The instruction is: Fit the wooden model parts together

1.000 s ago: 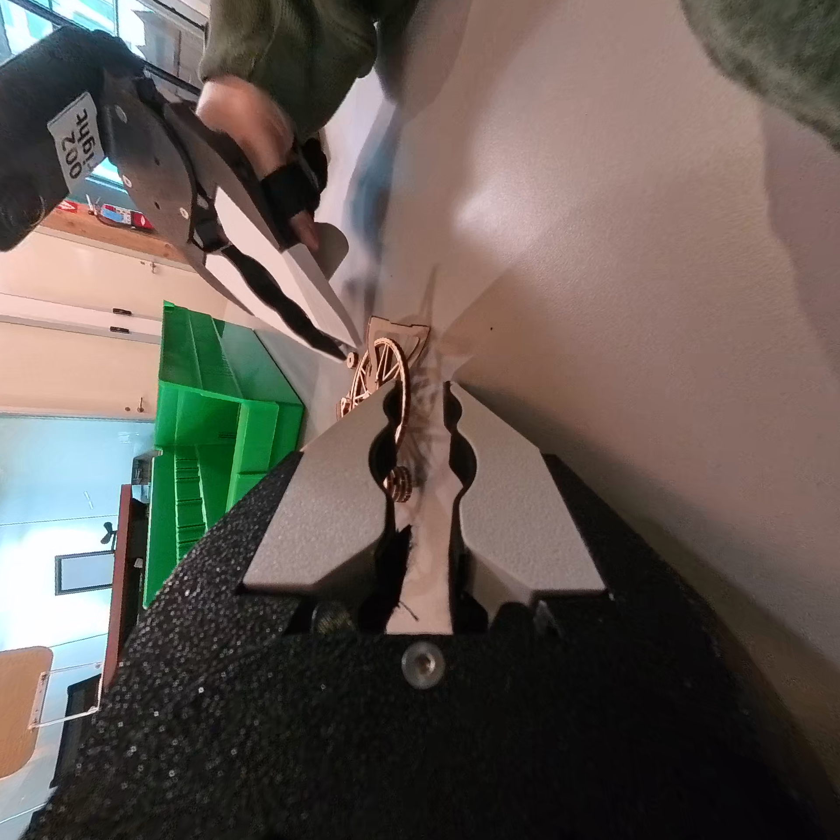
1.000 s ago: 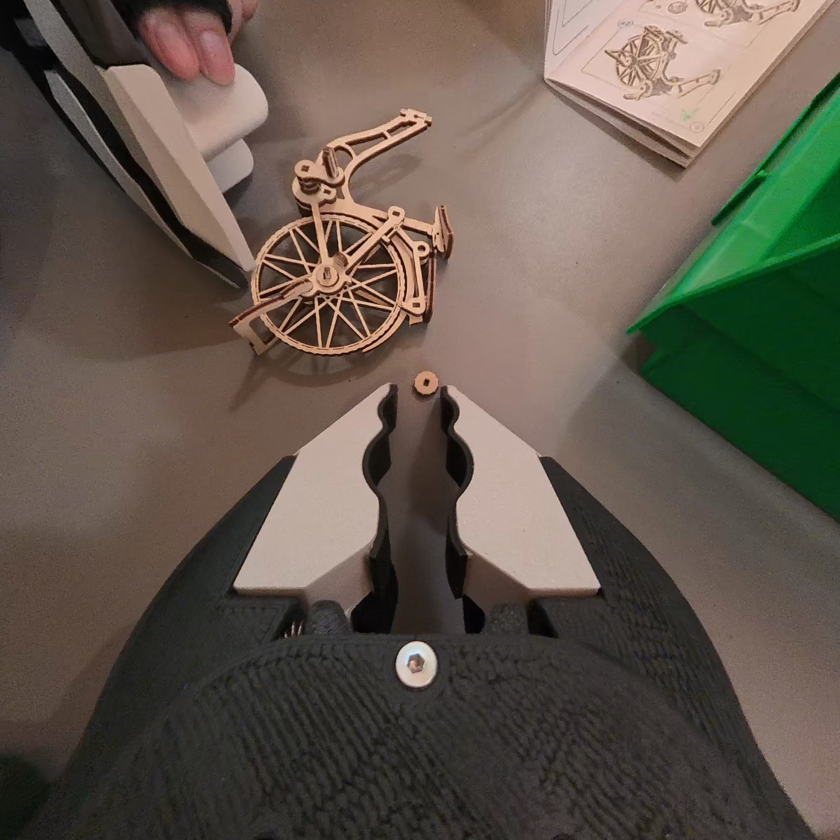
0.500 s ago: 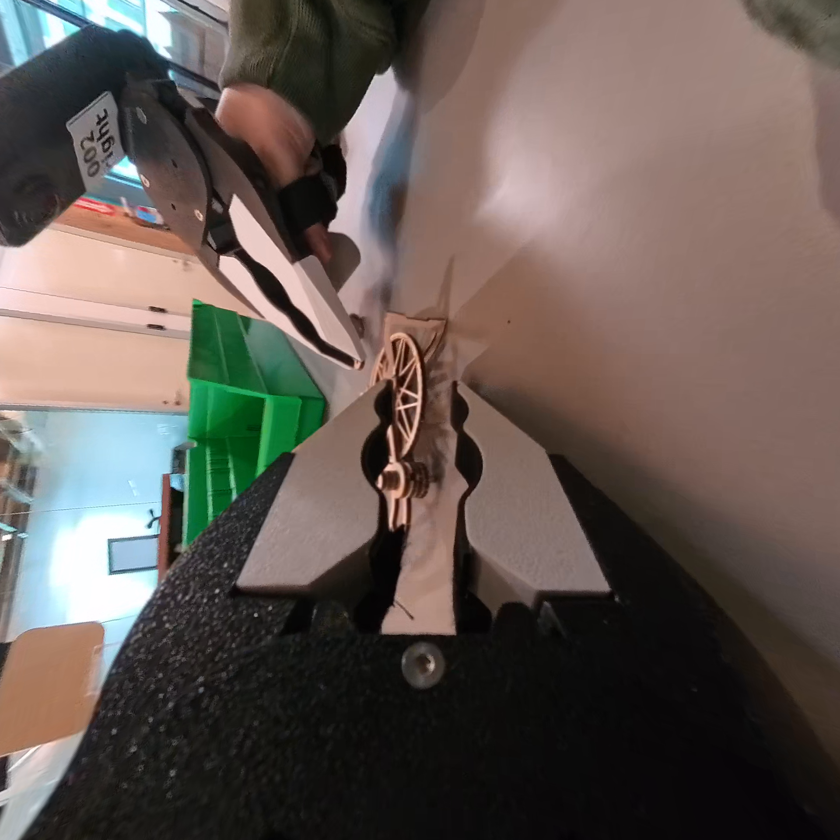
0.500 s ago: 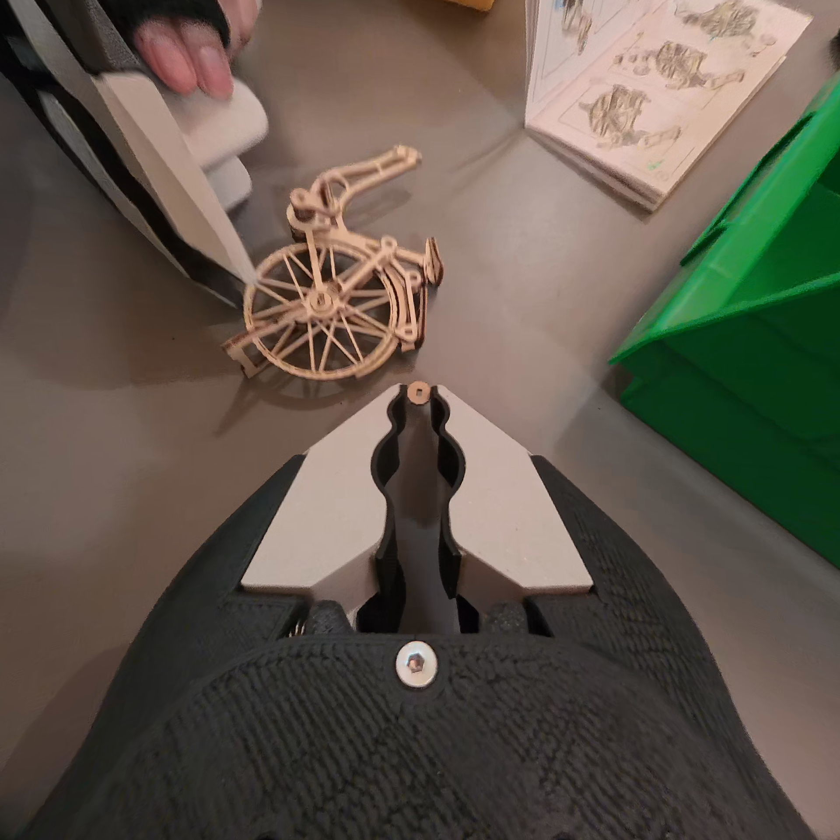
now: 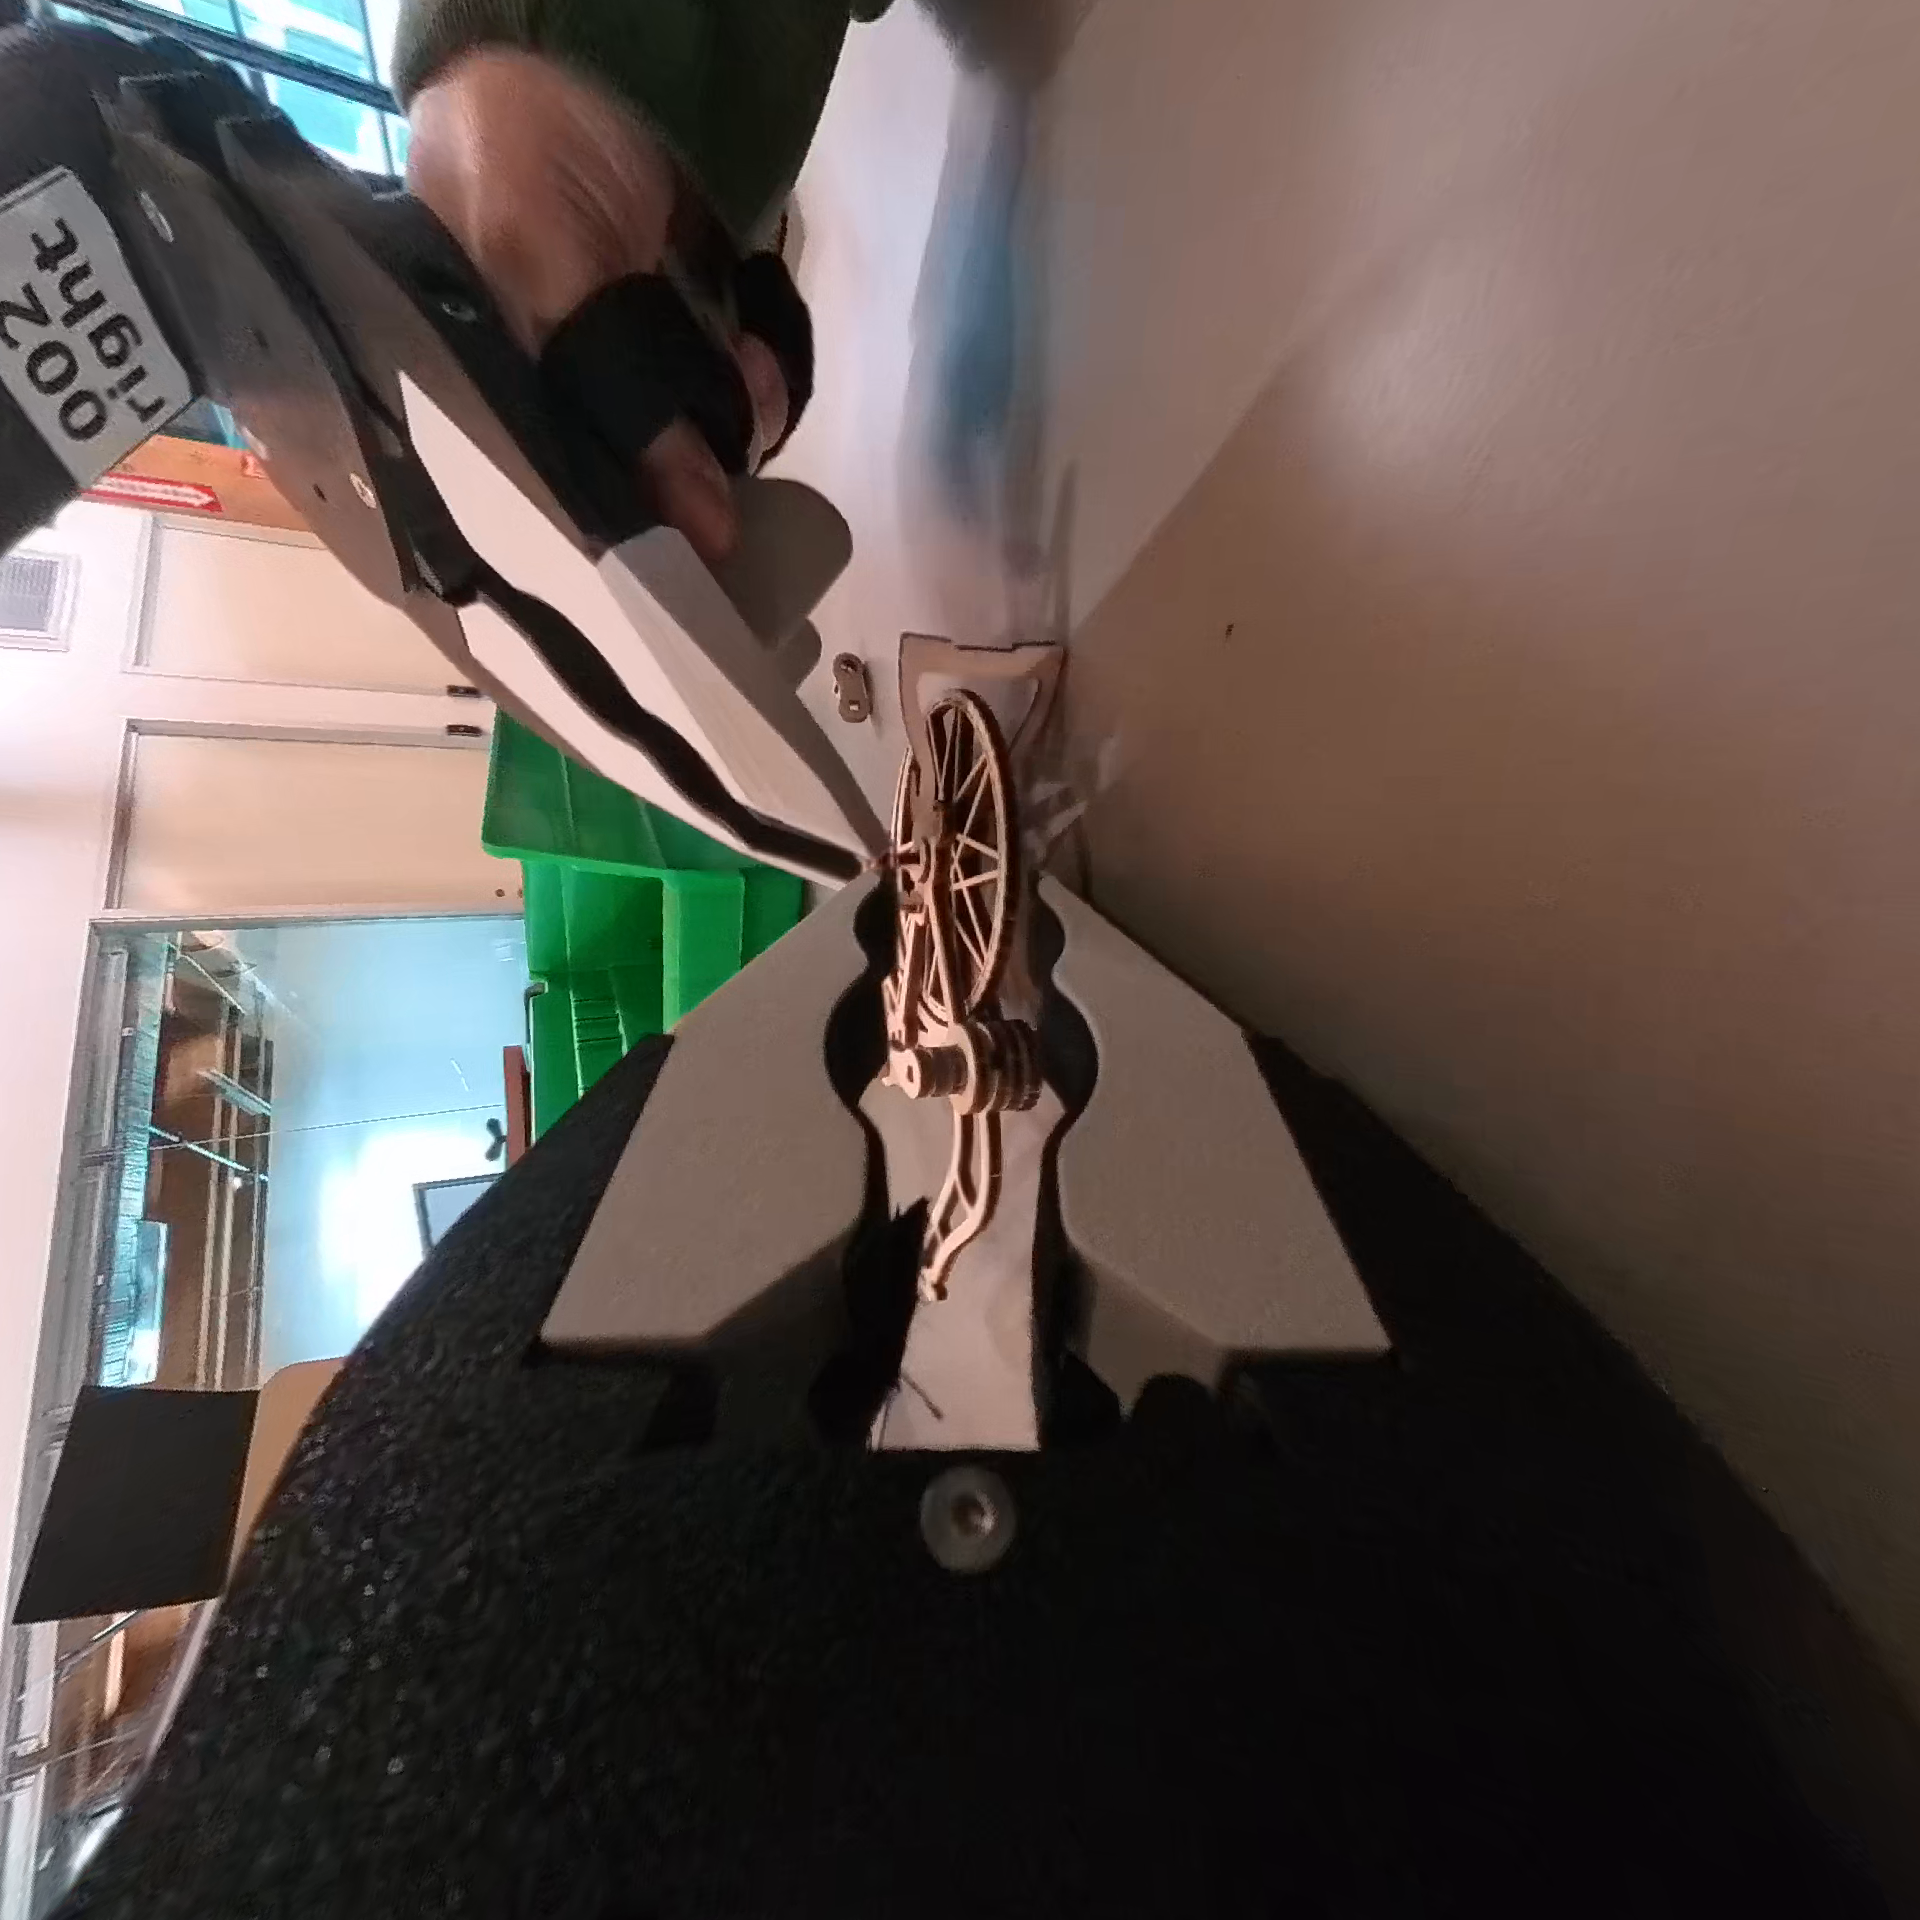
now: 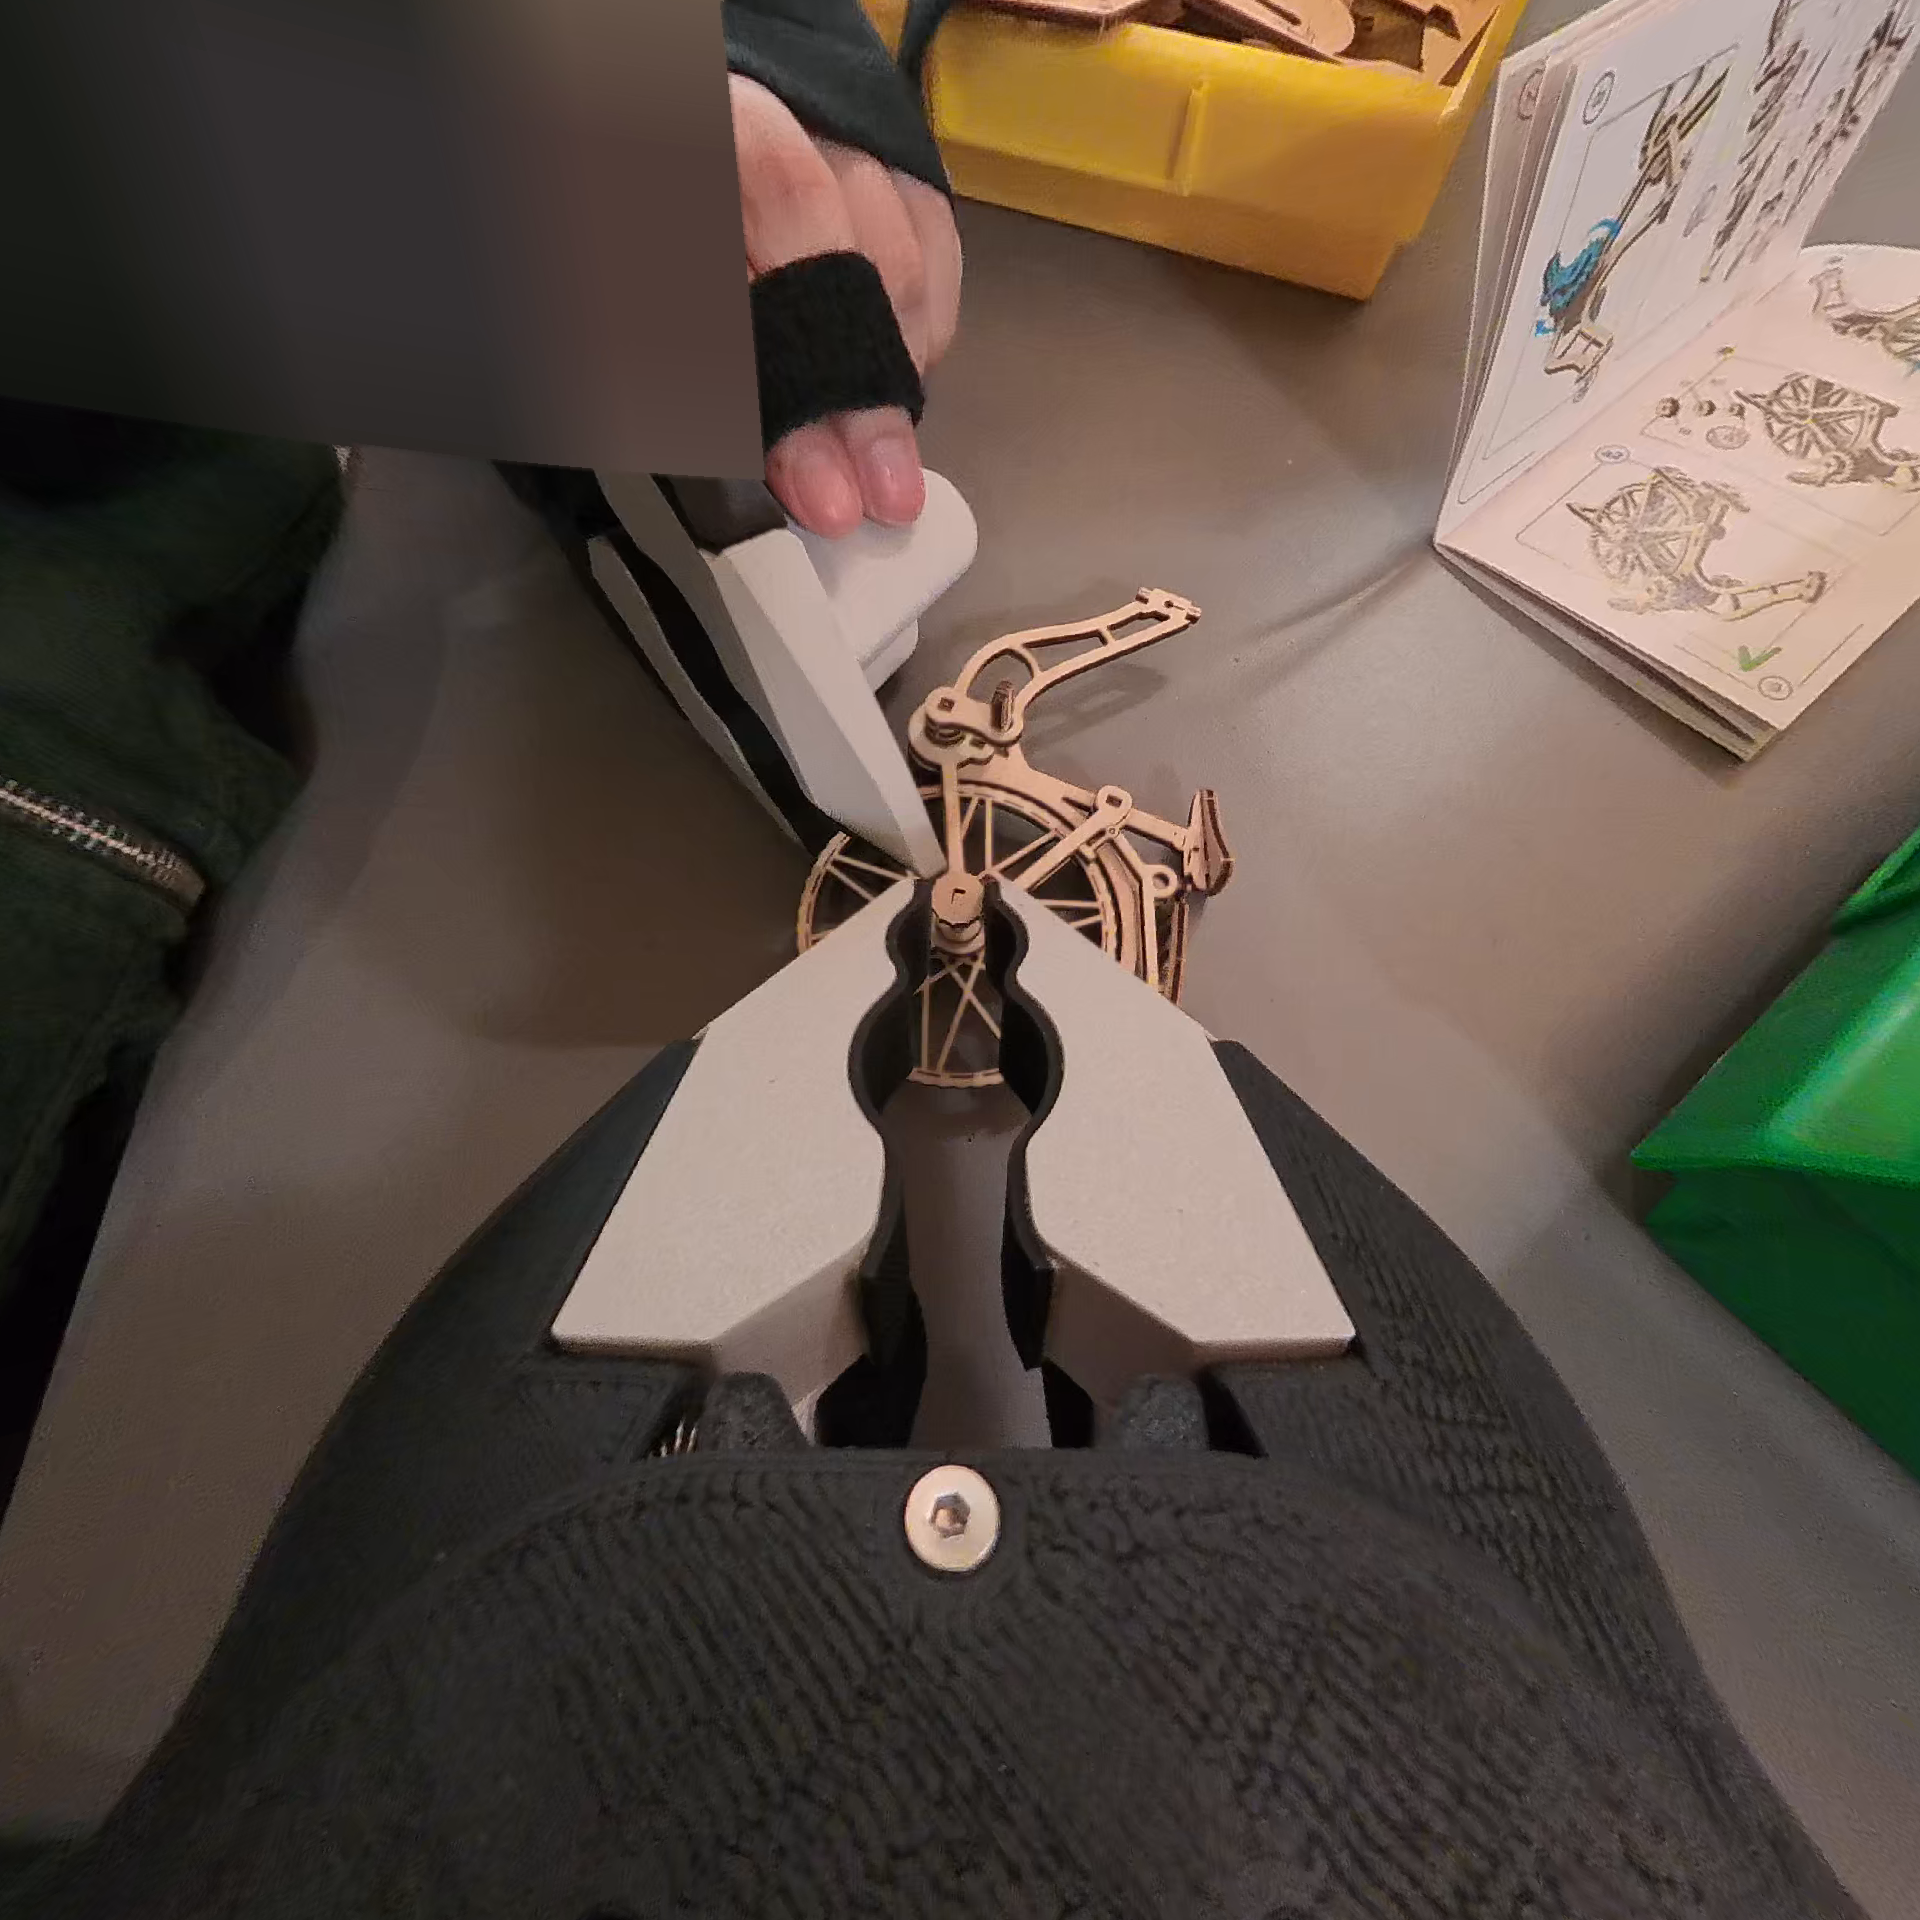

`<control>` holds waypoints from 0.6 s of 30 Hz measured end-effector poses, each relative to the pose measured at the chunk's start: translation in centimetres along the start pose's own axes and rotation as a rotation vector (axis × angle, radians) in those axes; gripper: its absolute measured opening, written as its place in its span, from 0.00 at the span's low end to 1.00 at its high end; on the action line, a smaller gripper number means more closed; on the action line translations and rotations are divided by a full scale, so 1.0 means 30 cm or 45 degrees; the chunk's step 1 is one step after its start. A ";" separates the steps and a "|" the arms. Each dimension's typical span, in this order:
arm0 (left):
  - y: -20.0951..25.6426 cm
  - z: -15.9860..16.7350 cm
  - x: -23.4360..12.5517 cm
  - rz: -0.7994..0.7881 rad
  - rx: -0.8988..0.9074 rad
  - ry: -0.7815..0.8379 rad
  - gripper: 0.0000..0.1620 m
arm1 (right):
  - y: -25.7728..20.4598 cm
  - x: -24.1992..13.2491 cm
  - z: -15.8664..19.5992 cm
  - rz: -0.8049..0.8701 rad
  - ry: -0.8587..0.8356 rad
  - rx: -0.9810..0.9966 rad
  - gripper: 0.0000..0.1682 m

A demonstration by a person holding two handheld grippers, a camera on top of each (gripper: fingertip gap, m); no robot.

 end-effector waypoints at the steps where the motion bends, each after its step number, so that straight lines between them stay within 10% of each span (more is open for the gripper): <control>1: 0.001 0.006 0.002 0.000 0.003 -0.003 0.13 | -0.001 0.003 -0.002 0.007 -0.012 -0.014 0.05; 18: -0.004 0.031 0.020 0.028 0.047 -0.004 0.04 | 0.015 0.006 -0.005 0.008 -0.064 -0.067 0.05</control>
Point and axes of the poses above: each gripper's, where its closed fingertips meet, x out along the fingers, z out of its underside, y = z × x across the jaws, the point moved 10 cm from there along -x, back along the fingers, and after that the axes turned 1 degree about z, right-handed, at the moved point
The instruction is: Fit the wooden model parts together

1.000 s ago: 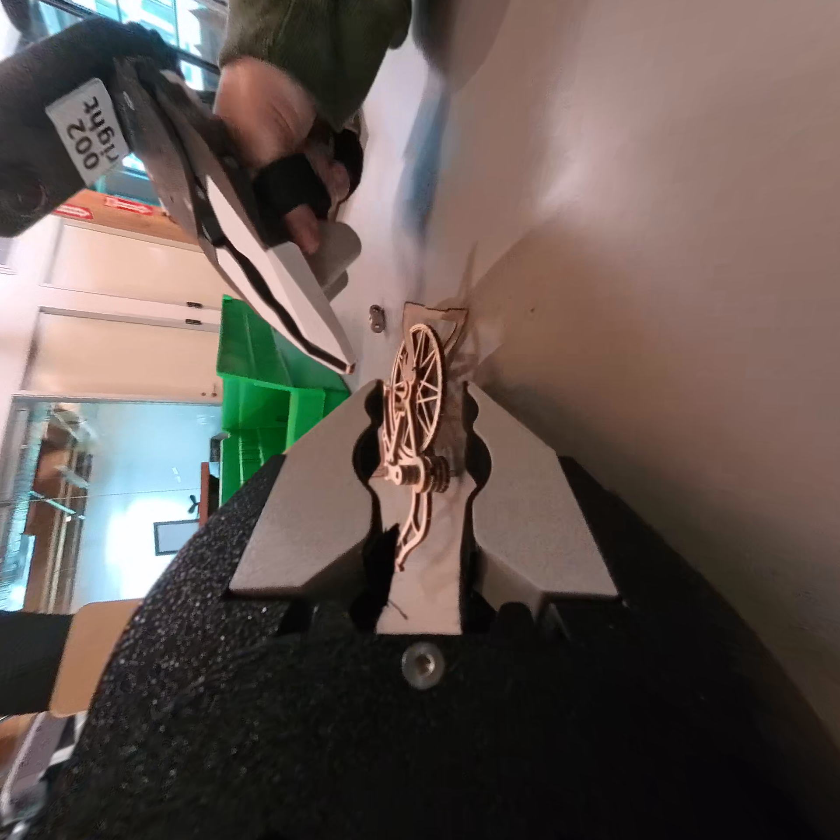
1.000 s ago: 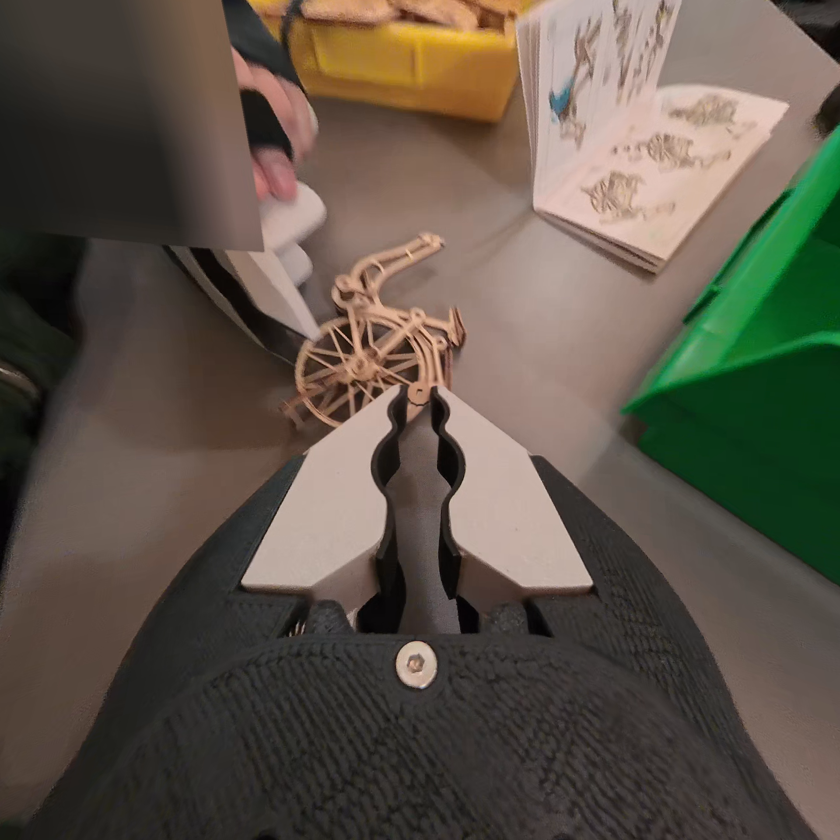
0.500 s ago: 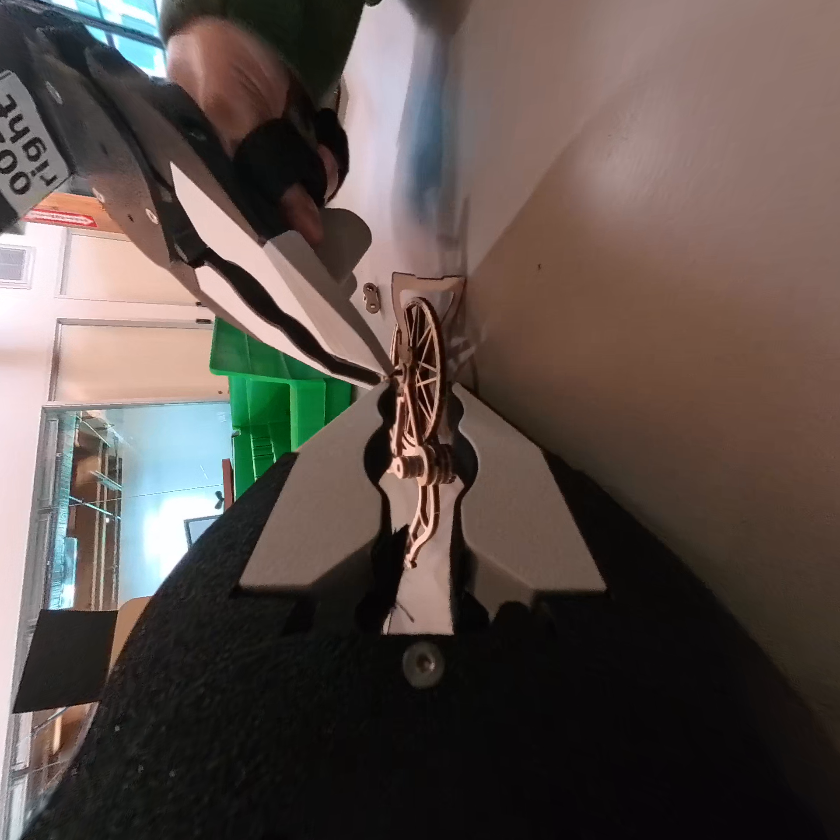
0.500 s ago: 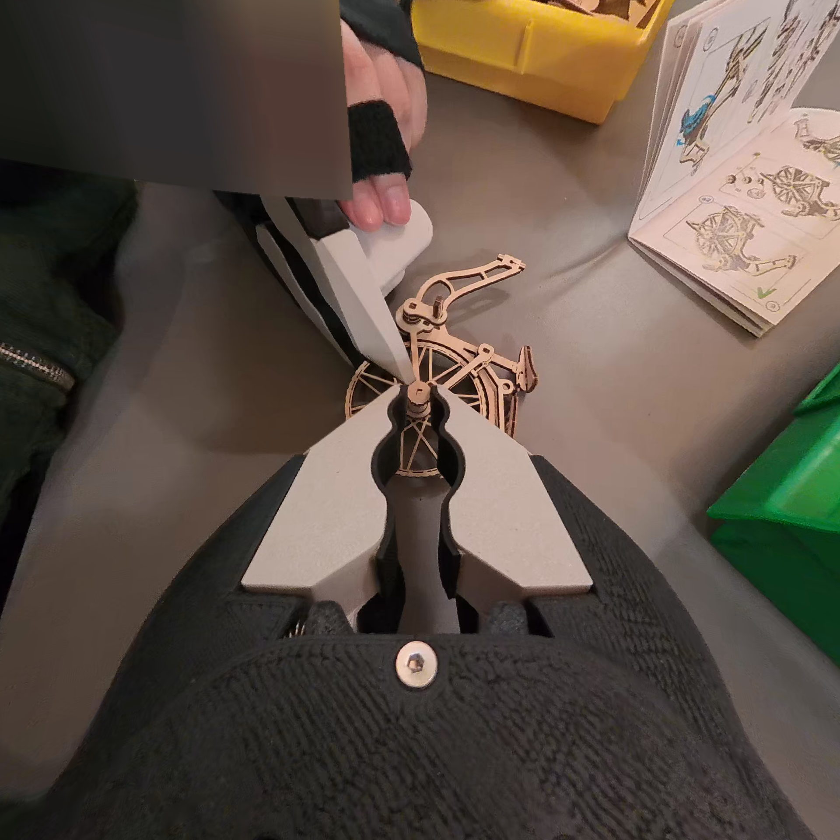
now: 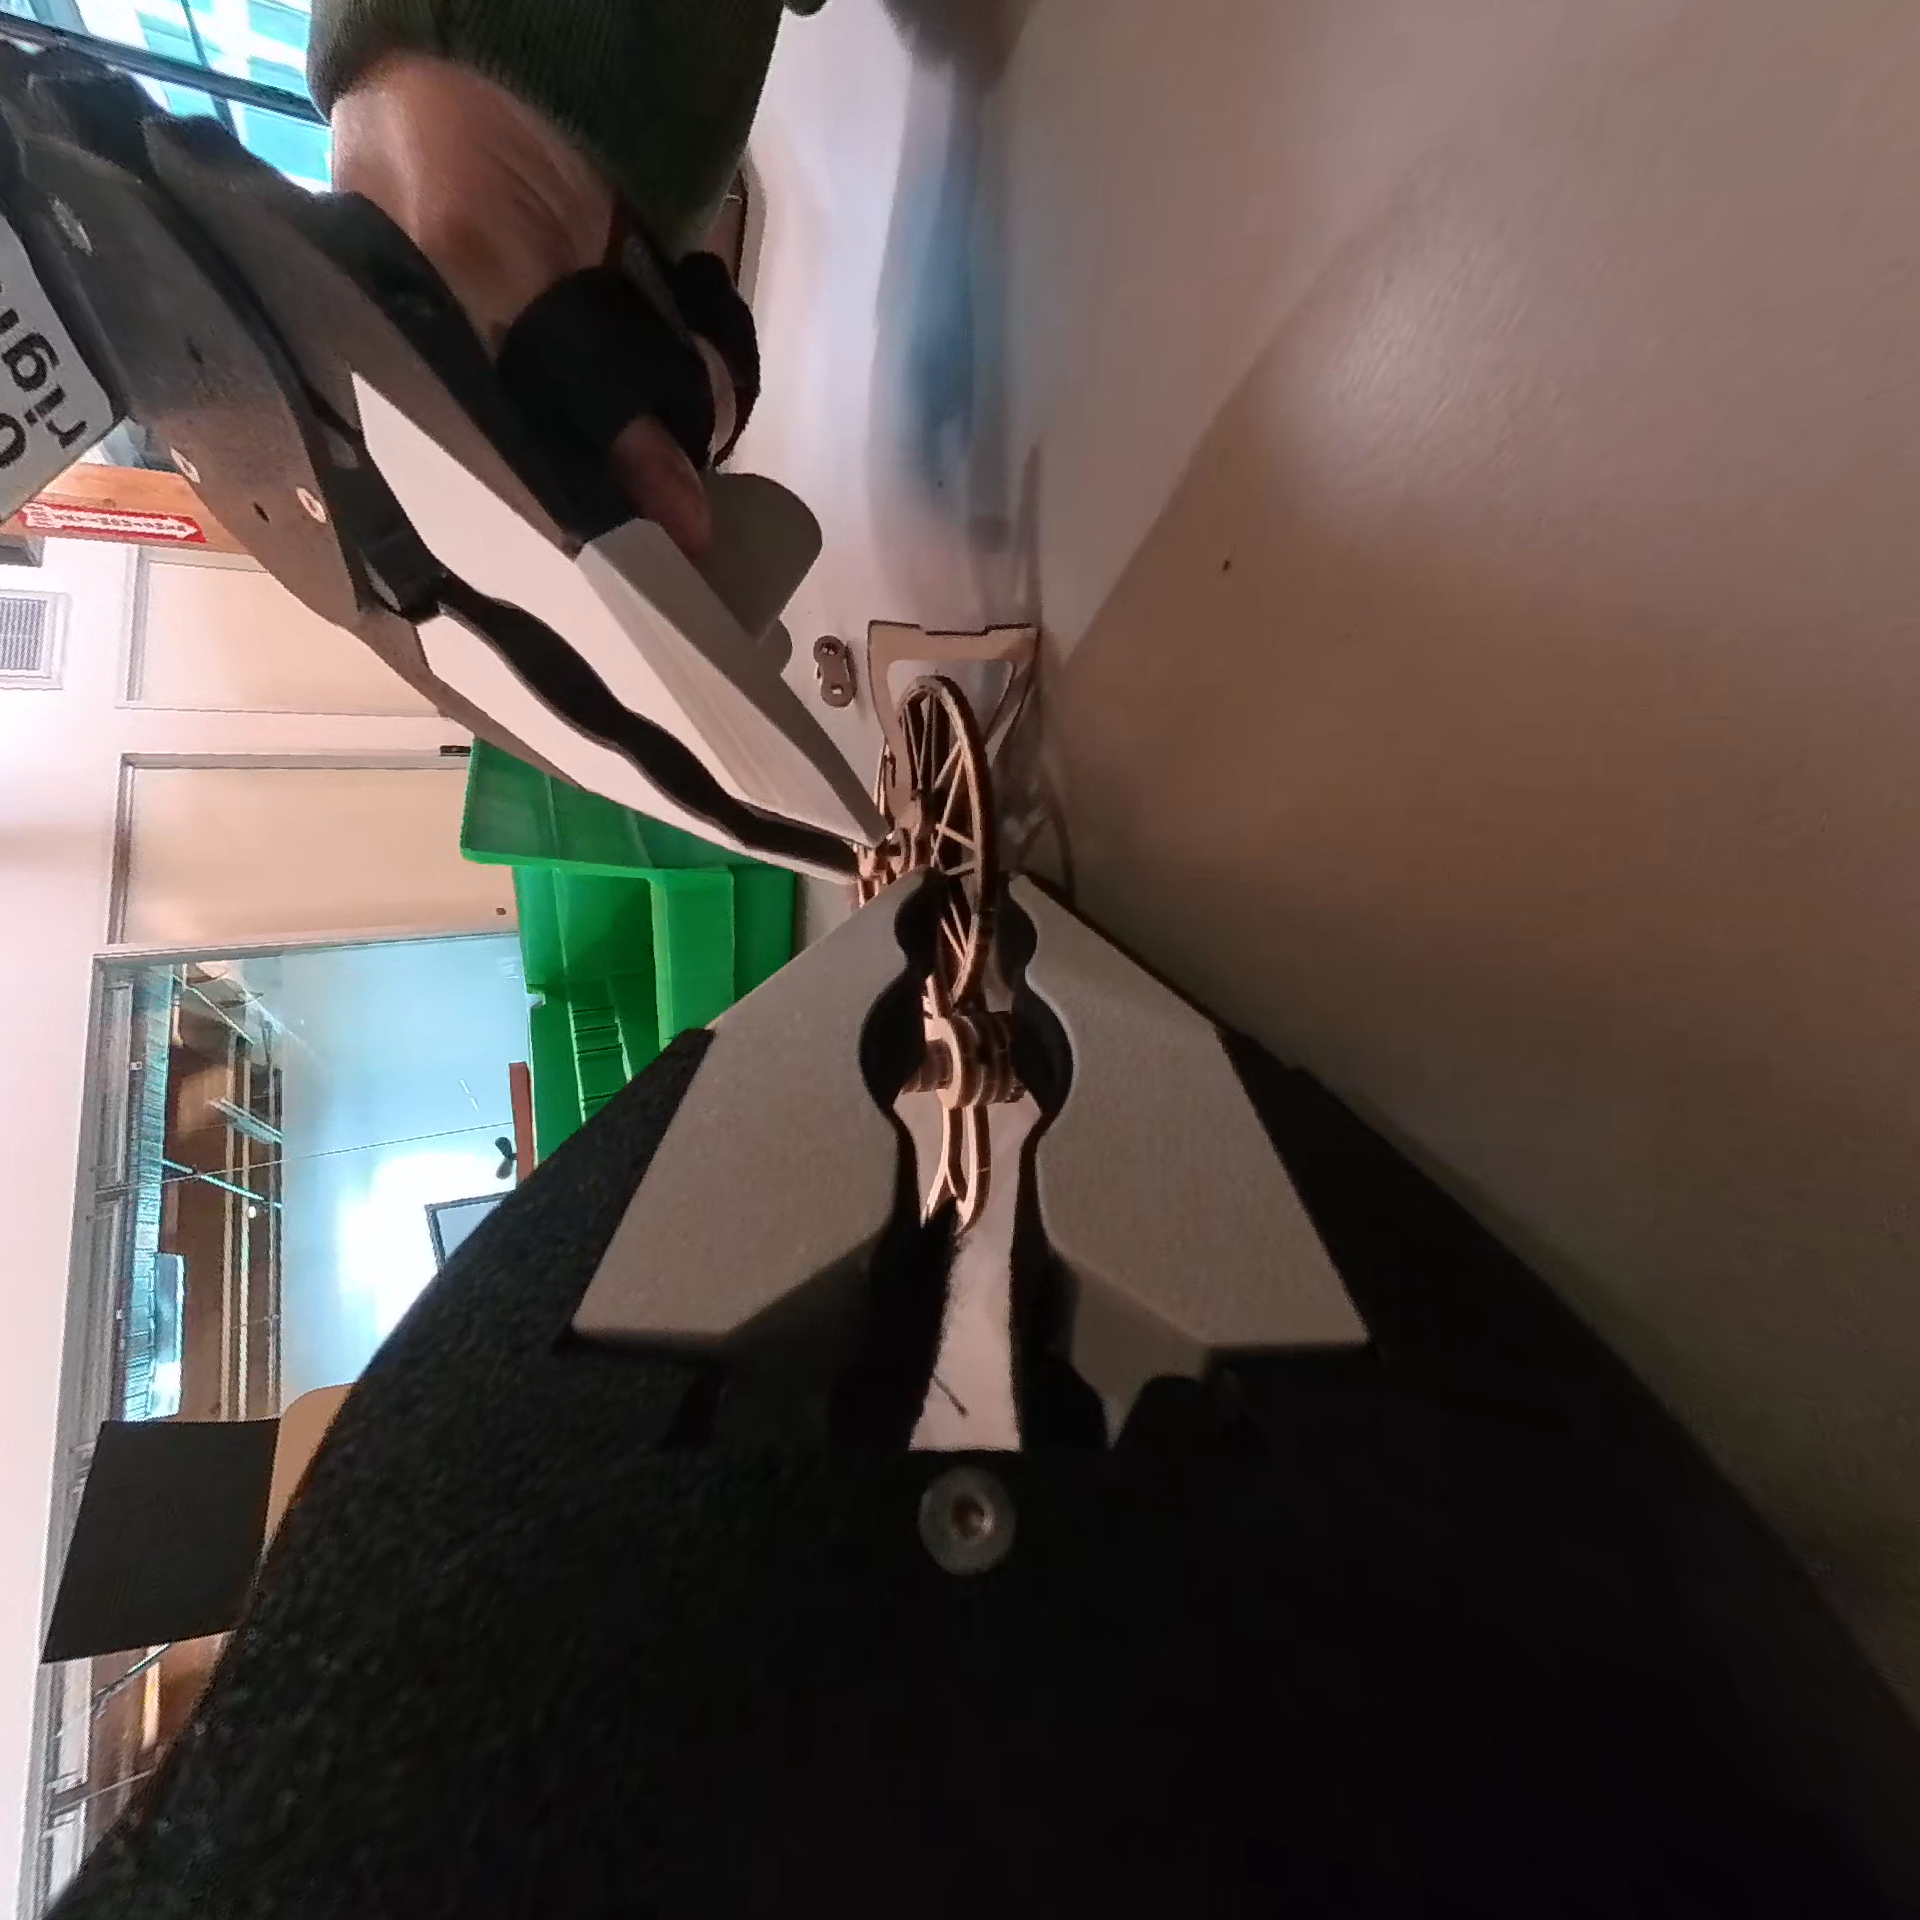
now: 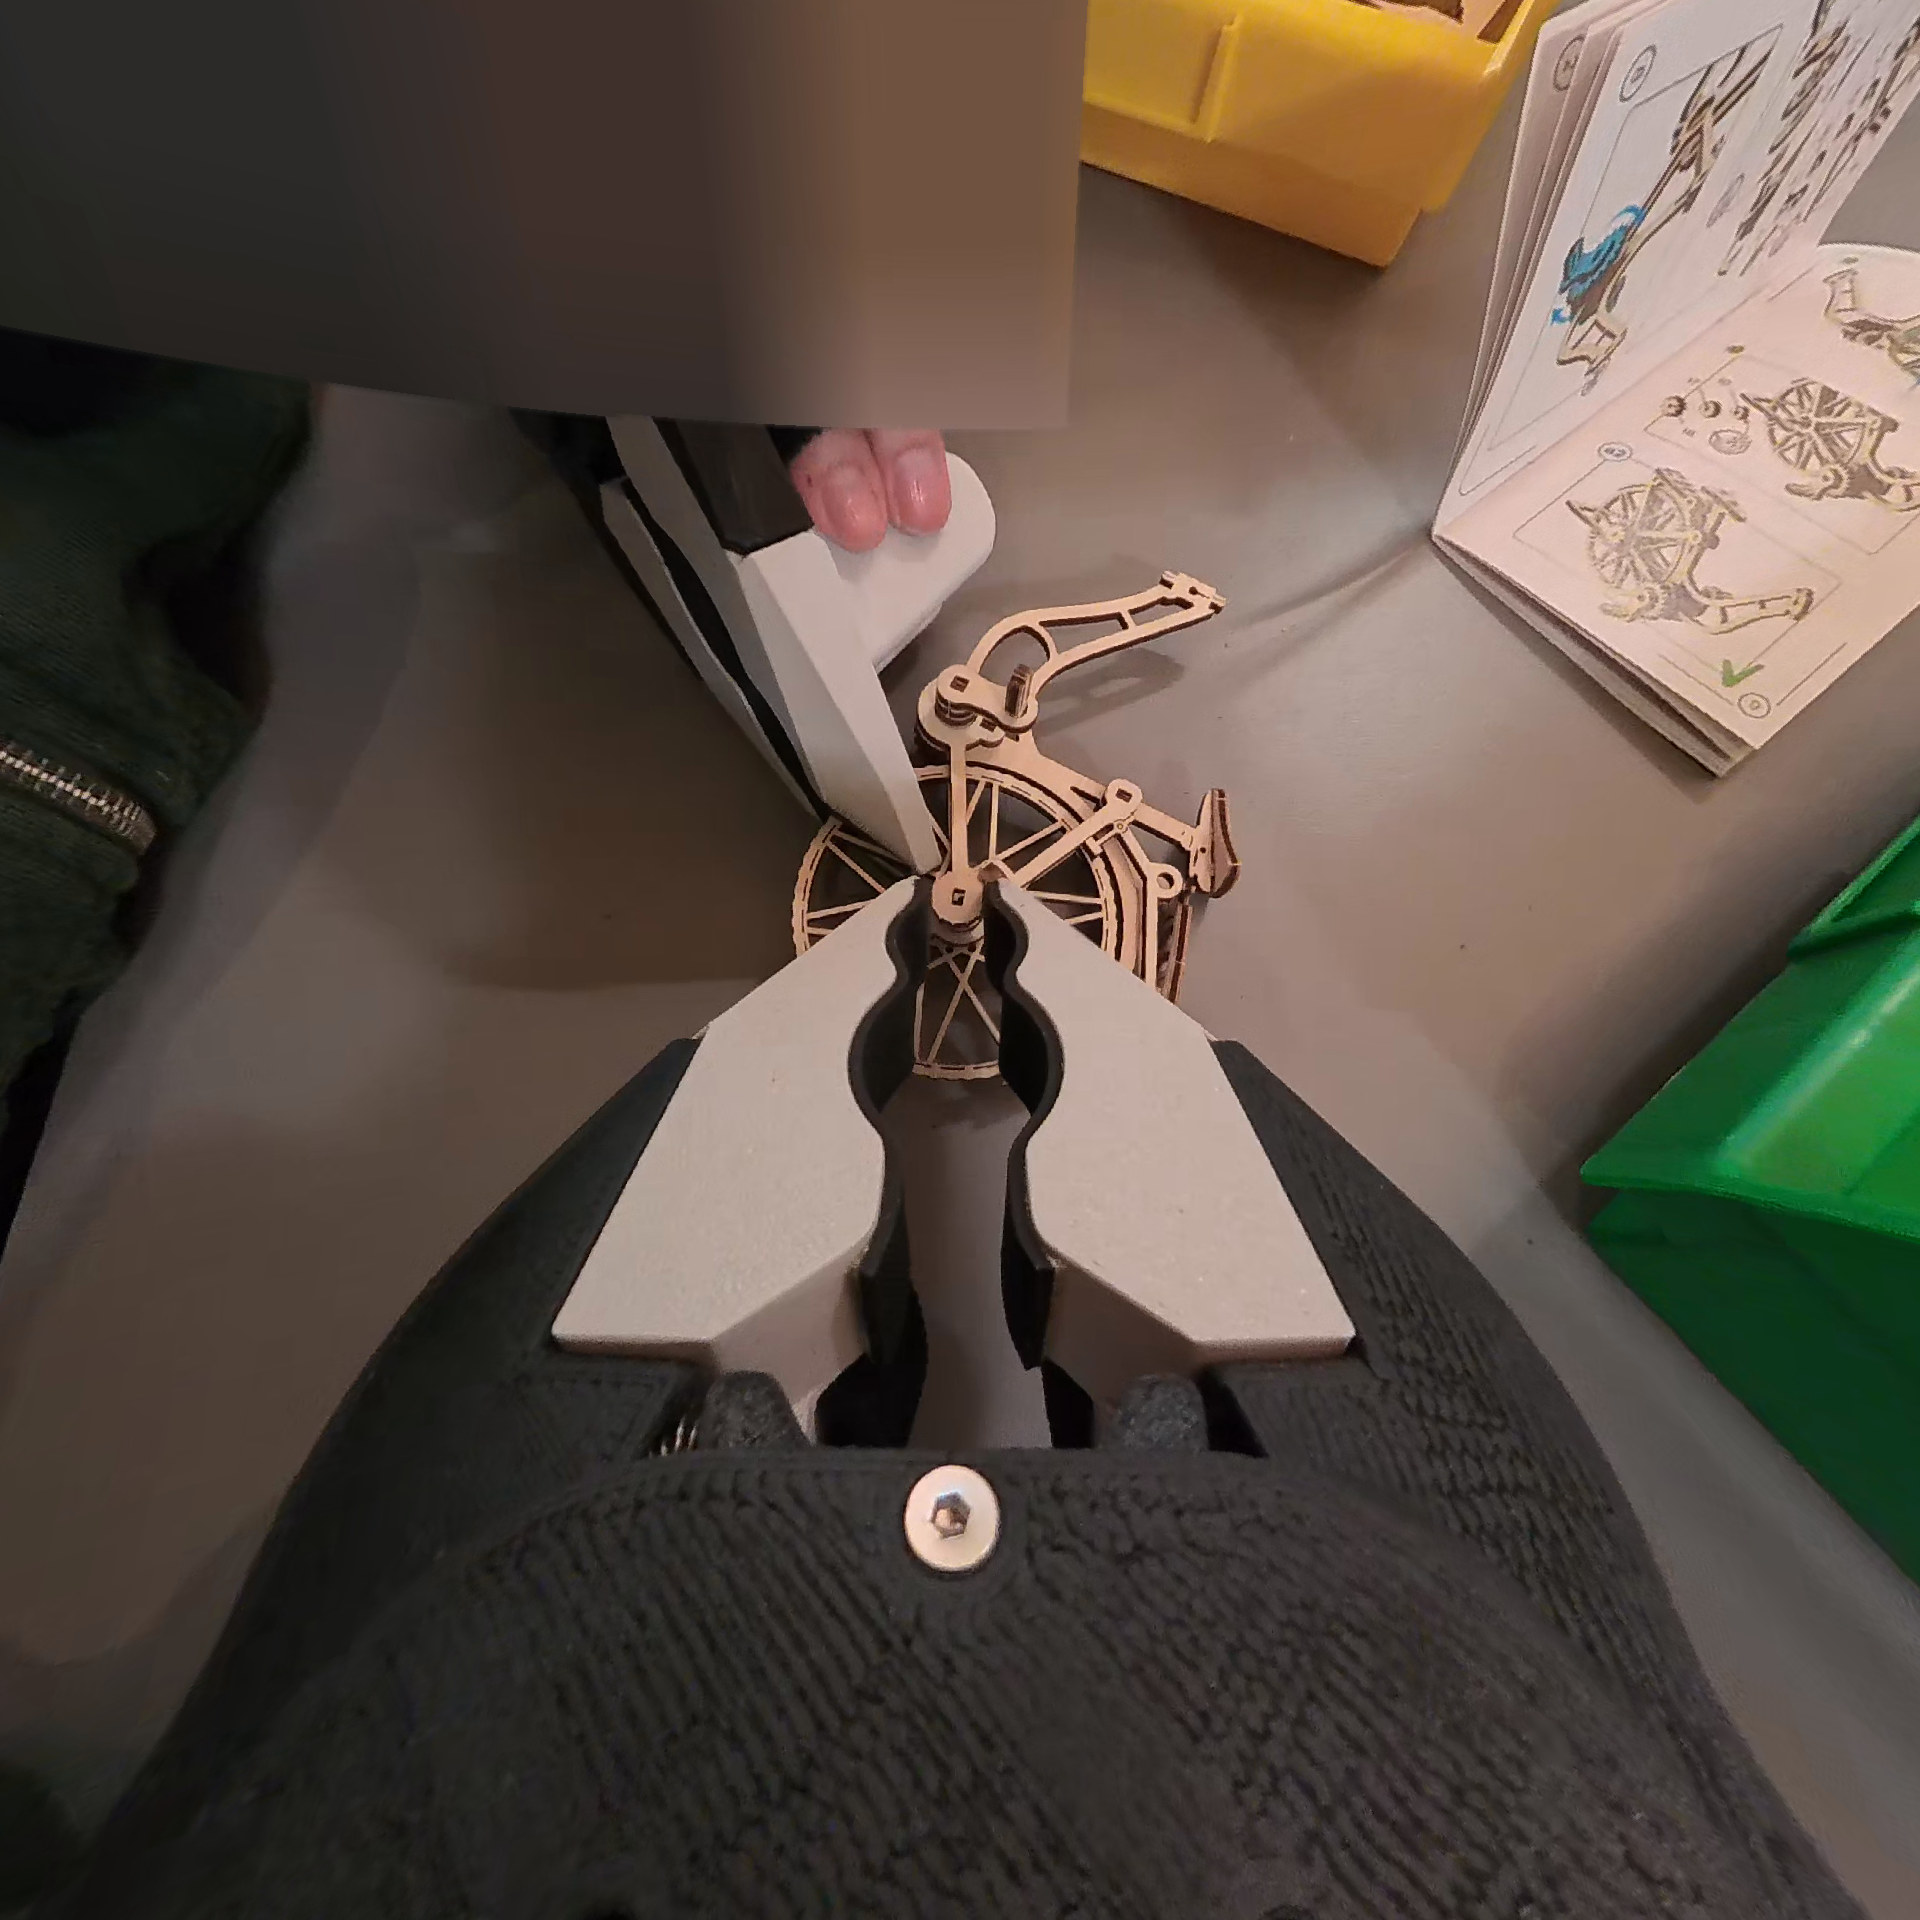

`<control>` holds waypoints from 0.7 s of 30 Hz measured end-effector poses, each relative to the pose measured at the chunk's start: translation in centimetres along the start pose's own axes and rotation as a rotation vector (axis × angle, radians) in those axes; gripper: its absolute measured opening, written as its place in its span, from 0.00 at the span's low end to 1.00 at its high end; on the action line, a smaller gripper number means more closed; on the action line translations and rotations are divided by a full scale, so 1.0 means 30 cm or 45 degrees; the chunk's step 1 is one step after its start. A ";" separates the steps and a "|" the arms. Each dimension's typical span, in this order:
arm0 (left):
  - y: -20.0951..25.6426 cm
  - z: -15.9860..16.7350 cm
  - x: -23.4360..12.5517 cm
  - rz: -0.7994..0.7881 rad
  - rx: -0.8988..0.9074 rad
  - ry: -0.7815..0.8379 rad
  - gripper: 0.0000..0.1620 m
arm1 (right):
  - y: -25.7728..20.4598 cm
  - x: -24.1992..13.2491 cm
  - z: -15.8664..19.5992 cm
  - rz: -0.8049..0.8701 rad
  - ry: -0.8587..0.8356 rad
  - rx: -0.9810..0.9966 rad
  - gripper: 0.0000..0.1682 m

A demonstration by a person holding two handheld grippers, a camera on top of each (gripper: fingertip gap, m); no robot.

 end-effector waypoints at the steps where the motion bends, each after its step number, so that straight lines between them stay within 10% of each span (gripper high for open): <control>1: -0.002 -0.001 0.000 0.001 0.001 0.000 0.04 | 0.002 0.001 -0.001 -0.001 -0.002 0.000 0.05; 21: -0.002 0.003 -0.004 0.013 0.021 0.019 0.03 | 0.025 0.013 -0.022 -0.100 -0.141 0.010 0.05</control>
Point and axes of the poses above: each gripper's, where its closed fingertips meet, x out along the fingers, z out of its underside, y = z × x across the jaws, the point moved 10 cm from there along -x, back along the fingers, and after that the axes turned 1 degree about z, right-handed, at the moved point
